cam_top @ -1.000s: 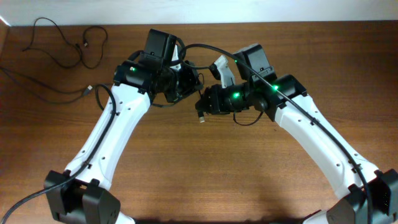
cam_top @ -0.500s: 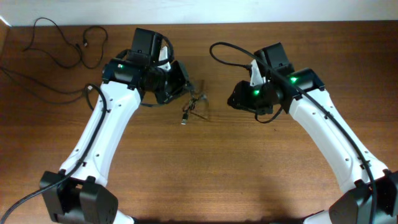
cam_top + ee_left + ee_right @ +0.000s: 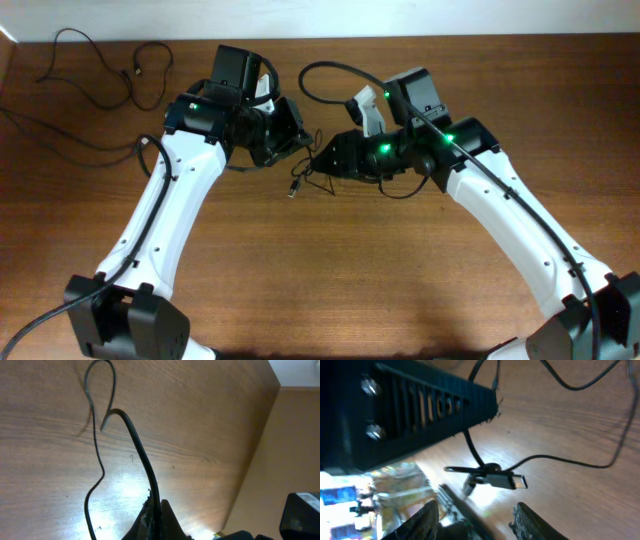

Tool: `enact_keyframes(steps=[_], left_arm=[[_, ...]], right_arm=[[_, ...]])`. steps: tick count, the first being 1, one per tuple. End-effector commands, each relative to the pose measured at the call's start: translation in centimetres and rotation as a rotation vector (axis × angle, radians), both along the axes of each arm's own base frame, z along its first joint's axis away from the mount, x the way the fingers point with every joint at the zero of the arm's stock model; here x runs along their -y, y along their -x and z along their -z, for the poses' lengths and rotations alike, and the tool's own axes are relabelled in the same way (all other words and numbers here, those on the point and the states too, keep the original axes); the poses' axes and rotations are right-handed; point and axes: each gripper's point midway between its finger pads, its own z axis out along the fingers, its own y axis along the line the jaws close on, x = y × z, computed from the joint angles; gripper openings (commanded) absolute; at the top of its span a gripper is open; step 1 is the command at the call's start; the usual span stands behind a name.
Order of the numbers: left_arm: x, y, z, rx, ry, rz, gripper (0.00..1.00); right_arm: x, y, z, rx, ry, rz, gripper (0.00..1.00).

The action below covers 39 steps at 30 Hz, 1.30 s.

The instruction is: Untangle cables

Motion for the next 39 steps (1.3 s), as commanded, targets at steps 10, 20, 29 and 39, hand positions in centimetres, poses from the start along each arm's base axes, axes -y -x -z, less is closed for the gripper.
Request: enact_keyframes(steps=[10, 20, 29, 39], left_arm=[[0.3, 0.1, -1.3, -0.155, 0.165, -0.134, 0.0], [-0.8, -0.6, -0.5, -0.131, 0.096, -0.181, 0.0], [-6.8, -2.5, 1.8, -0.043, -0.229, -0.389, 0.0], [-5.8, -1.7, 1.8, -0.017, -0.224, -0.231, 0.22]], right_arm=[[-1.9, -0.5, 0.7, 0.272, 0.179, -0.027, 0.4], [-2.0, -1.1, 0.5, 0.302, 0.188, -0.007, 0.11], [-1.0, 0.3, 1.9, 0.224, 0.243, -0.024, 0.04], [-1.4, 0.6, 1.7, 0.214, 0.219, -0.042, 0.04]])
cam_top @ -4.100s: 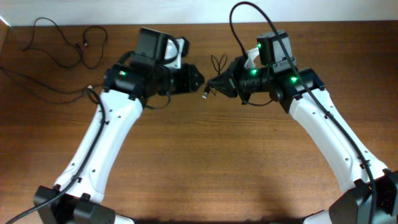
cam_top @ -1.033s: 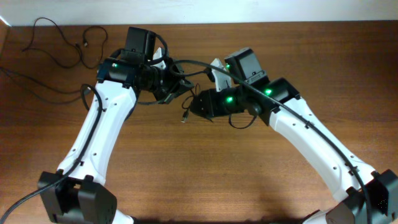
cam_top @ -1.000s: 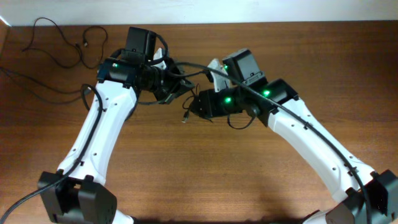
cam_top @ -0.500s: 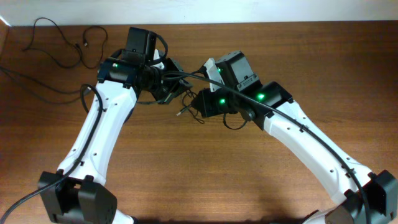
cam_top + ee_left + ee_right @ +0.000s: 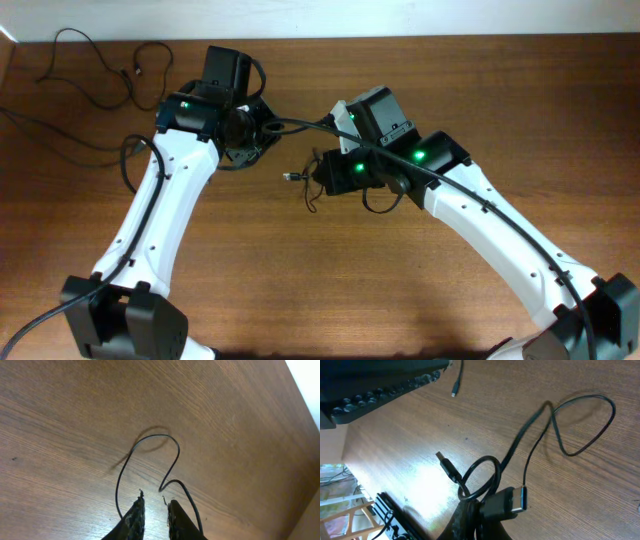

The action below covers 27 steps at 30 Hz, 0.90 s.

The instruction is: Untangle cables

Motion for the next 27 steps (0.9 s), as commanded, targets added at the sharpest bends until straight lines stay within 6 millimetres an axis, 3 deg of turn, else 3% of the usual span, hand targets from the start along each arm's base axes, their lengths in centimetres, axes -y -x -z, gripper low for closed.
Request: enact_keyframes(steps=[1, 3, 8, 10, 13, 16, 20, 22, 27], left_arm=[[1.0, 0.0, -0.5, 0.013, 0.044, 0.07, 0.24], [2.0, 0.5, -0.8, 0.018, 0.078, 0.156, 0.25], [1.9, 1.6, -0.3, -0.007, 0.049, 0.228, 0.26], [1.9, 1.5, -0.3, -0.001, 0.047, 0.231, 0.26], [2.1, 1.1, -0.6, 0.018, 0.058, 0.234, 0.25], [3.3, 0.4, -1.5, 0.067, 0.12, 0.263, 0.24], [6.2, 1.7, -2.8, 0.043, 0.276, 0.324, 0.18], [7.1, 2.1, -2.6, 0.043, 0.26, 0.346, 0.2], [7.0, 1.8, -1.8, 0.123, 0.105, 0.466, 0.3]], right_arm=[[-0.4, 0.5, -0.8, 0.011, -0.024, -0.028, 0.04], [-0.6, 0.2, -1.1, 0.014, -0.04, -0.012, 0.04], [-1.5, -2.2, -3.0, -0.016, -0.155, 0.174, 0.04], [0.0, -3.9, -2.5, 0.008, -0.108, 0.315, 0.04], [1.2, -4.9, -2.0, 0.026, -0.066, 0.406, 0.04], [1.3, -5.0, -1.9, 0.018, -0.067, 0.428, 0.04], [1.6, -5.4, -2.0, -0.037, -0.104, 0.539, 0.04], [1.6, -5.4, -2.1, -0.048, -0.118, 0.556, 0.04], [1.1, -5.1, -2.2, -0.069, -0.135, 0.53, 0.04]])
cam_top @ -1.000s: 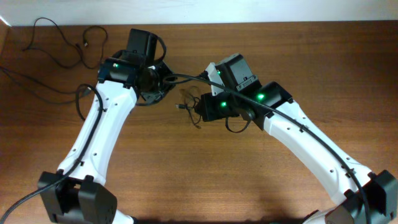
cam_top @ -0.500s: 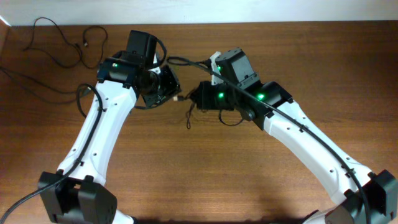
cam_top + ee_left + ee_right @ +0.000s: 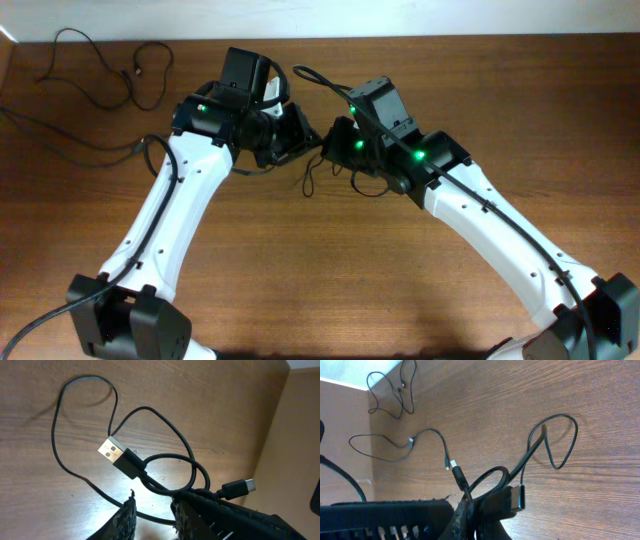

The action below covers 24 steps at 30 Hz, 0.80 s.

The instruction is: Untangle cables

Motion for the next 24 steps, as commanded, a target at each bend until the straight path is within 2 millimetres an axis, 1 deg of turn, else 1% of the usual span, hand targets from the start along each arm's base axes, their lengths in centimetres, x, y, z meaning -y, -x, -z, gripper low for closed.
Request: enact_keyframes(steps=[1, 3, 4, 6, 7, 10, 11, 13, 14, 15, 16, 17, 19, 21, 24], left_arm=[[-0.5, -0.7, 0.2, 0.11, -0.102, 0.096, 0.33], [-2.2, -1.5, 0.8, 0.134, -0.204, 0.048, 0.38], [-2.8, -1.8, 1.0, 0.169, -0.258, 0.076, 0.38], [-2.8, -1.8, 1.0, 0.223, -0.295, 0.173, 0.37], [-2.8, -1.8, 1.0, 0.268, -0.325, 0.25, 0.37], [-2.6, -1.8, 0.9, 0.334, -0.353, 0.359, 0.39], [-2.1, -1.8, 0.7, 0.372, -0.343, 0.417, 0.4], [0.0, -1.0, -0.2, 0.468, -0.253, 0.577, 0.4], [0.5, -0.7, -0.6, 0.489, -0.22, 0.61, 0.39], [1.1, -0.4, -0.8, 0.511, -0.192, 0.647, 0.36], [1.4, -0.1, -1.1, 0.532, -0.17, 0.68, 0.34], [1.6, -0.1, -1.3, 0.546, -0.166, 0.685, 0.36], [1.7, 0.0, -1.6, 0.555, -0.162, 0.688, 0.39], [2.1, 0.3, -1.7, 0.581, -0.171, 0.725, 0.43], [2.4, 0.4, -1.7, 0.591, -0.18, 0.745, 0.42]], right_arm=[[-0.6, 0.4, -0.8, 0.002, -0.037, -0.016, 0.04], [-1.1, 0.9, -0.9, -0.016, -0.062, -0.048, 0.04], [-1.4, 1.2, -1.0, -0.025, -0.077, -0.064, 0.04], [-1.3, 1.2, -1.2, -0.043, -0.104, -0.079, 0.04], [-1.0, 1.0, -1.4, -0.06, -0.132, -0.088, 0.04], [0.2, 0.7, -1.4, -0.088, -0.165, -0.109, 0.04], [0.4, 0.8, -1.3, -0.096, -0.165, -0.117, 0.04], [0.9, 0.8, -0.9, -0.111, -0.15, -0.102, 0.04], [1.0, 0.8, -0.9, -0.108, -0.147, -0.097, 0.04], [1.0, 0.7, -0.9, -0.107, -0.147, -0.096, 0.04], [1.4, 0.4, -0.9, -0.105, -0.145, -0.085, 0.04], [2.4, -0.4, -0.8, -0.097, -0.133, -0.049, 0.04], [3.3, -1.0, -0.8, -0.102, -0.143, -0.027, 0.04], [3.4, -0.9, -1.1, -0.118, -0.176, -0.042, 0.04], [2.9, -0.4, -1.3, -0.133, -0.206, -0.074, 0.04]])
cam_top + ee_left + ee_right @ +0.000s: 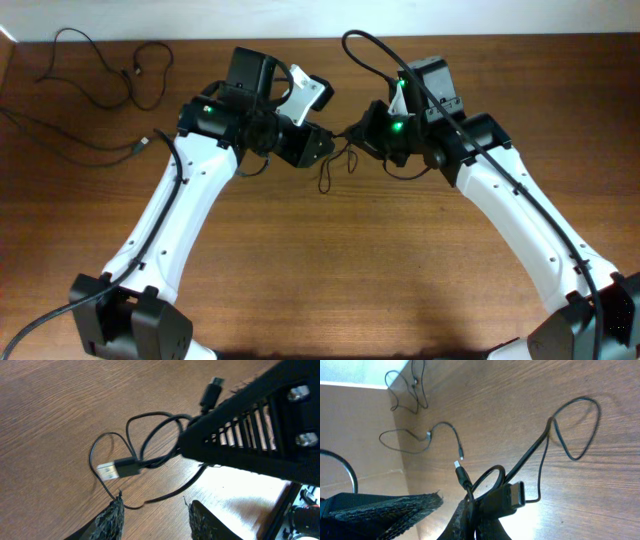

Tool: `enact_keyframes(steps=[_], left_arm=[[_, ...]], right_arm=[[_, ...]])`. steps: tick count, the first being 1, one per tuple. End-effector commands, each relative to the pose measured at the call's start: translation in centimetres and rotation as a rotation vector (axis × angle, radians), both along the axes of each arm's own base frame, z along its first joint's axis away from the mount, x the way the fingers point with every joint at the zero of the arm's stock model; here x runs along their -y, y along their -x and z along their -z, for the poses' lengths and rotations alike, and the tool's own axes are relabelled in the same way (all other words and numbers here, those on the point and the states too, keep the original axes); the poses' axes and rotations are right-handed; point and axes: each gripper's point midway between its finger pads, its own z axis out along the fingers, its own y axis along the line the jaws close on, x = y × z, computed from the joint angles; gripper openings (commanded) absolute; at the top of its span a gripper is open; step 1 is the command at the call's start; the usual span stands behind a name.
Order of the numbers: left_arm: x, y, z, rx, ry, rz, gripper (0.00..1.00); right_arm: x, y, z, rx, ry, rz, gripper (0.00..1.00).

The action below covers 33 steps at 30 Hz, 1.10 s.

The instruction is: Untangle cables

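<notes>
A black cable bundle (334, 160) hangs between the two grippers over the table's middle. My right gripper (476, 506) is shut on it, beside its USB-C plug (512, 495), and a thin loop (572, 430) trails onto the wood. The left wrist view shows the USB-A plug (118, 468), the crossed loops (152, 435) and the USB-C plug (212, 389) held by the right gripper's black fingers (240, 435). My left gripper (152, 504) is open just below the bundle, with only a thin strand of it between the fingertips.
Two more thin cables lie at the table's far left: a looped one (110, 70) at the corner and a long one (75, 140) ending in a small plug. Bare wood (330, 270) stretches in front of both arms.
My left gripper's fingers stand wider apart than before. Both grippers and the bundle have shifted to the right, the right gripper still shut beside the USB-C plug.
At first my left gripper was shut on a cable and my right stood open by the plug. Then my right was shut on the bundle and my left was off to the left, empty. The grippers met again, and now my left is open wider under the bundle.
</notes>
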Motion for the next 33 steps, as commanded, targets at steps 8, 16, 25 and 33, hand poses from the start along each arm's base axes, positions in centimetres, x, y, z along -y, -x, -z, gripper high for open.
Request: enact_keyframes(steps=[8, 16, 25, 33], left_arm=[[-0.1, -0.8, -0.7, 0.09, -0.043, 0.023, 0.31], [0.6, -0.3, -1.1, 0.094, -0.009, 0.072, 0.15], [1.1, 1.2, -1.0, 0.139, -0.009, 0.228, 0.24], [1.4, 1.8, -0.8, 0.138, -0.017, 0.258, 0.15]], right_arm=[[-2.4, 2.3, -2.0, -0.027, -0.139, -0.146, 0.04], [-2.3, 2.6, -1.7, -0.05, -0.133, -0.146, 0.04], [-2.5, 2.7, -2.0, -0.064, -0.163, -0.146, 0.04], [-2.9, 3.0, -2.5, -0.064, -0.189, -0.17, 0.04]])
